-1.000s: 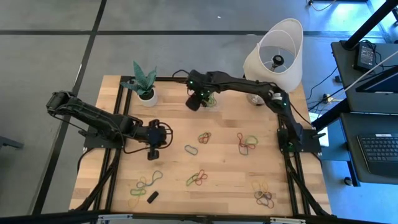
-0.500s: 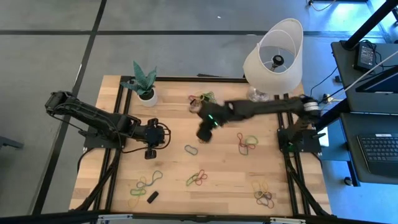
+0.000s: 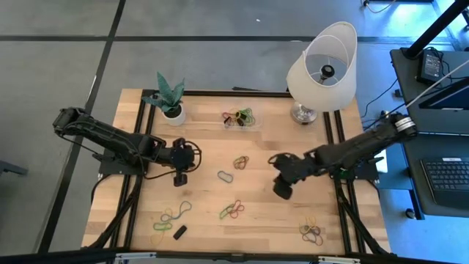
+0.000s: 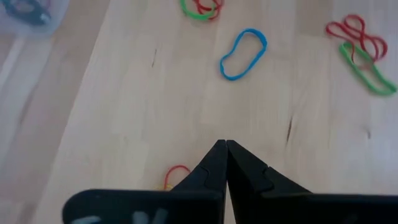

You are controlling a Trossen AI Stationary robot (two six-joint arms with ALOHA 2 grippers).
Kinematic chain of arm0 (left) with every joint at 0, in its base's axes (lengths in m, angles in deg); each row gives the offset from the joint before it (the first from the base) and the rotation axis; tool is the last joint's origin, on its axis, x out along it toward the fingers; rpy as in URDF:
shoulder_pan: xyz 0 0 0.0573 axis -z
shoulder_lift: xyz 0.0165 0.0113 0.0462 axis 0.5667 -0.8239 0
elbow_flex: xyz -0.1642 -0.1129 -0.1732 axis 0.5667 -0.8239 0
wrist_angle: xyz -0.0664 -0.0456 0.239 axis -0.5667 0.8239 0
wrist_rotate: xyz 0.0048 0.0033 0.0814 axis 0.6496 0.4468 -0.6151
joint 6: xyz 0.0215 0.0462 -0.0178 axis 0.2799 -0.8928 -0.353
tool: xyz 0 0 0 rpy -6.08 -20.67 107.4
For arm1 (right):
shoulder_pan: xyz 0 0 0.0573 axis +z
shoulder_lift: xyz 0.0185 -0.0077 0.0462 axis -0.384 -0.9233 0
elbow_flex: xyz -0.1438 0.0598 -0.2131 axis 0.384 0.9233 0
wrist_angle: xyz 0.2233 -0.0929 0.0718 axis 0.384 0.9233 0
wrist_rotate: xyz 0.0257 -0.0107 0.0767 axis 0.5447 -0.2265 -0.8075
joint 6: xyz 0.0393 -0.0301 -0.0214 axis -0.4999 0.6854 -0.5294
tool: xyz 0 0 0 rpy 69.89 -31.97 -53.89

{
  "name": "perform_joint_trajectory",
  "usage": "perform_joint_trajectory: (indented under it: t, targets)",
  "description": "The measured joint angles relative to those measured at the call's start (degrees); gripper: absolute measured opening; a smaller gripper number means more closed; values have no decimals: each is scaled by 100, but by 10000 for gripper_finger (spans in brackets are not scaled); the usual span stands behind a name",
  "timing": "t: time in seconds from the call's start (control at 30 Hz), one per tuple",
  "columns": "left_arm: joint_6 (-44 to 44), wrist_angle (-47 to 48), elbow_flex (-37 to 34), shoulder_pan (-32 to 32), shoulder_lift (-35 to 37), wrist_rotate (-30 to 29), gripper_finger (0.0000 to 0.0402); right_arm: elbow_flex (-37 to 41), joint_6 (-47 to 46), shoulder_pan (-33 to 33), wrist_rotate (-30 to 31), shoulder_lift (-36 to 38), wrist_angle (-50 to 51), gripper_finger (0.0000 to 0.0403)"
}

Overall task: Pick and place rubber bands into bin
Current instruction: Put the yellow rubber band into the transparent bin

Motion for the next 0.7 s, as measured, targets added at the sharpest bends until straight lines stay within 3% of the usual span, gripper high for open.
perform_joint_trajectory:
  t: [0.13, 0.43, 0.7]
  targets:
    - [387, 1, 0, -70, -1, 13, 27, 520, 621, 394, 24, 285, -588, 3]
    - [1016, -2, 2, -197, -2, -703, 96, 1867, 455, 583, 202, 1327, -1626, 2]
    - [1704, 1443, 564, -616, -534, 45, 81, 2418, 786, 580, 216, 2236, -1607, 2]
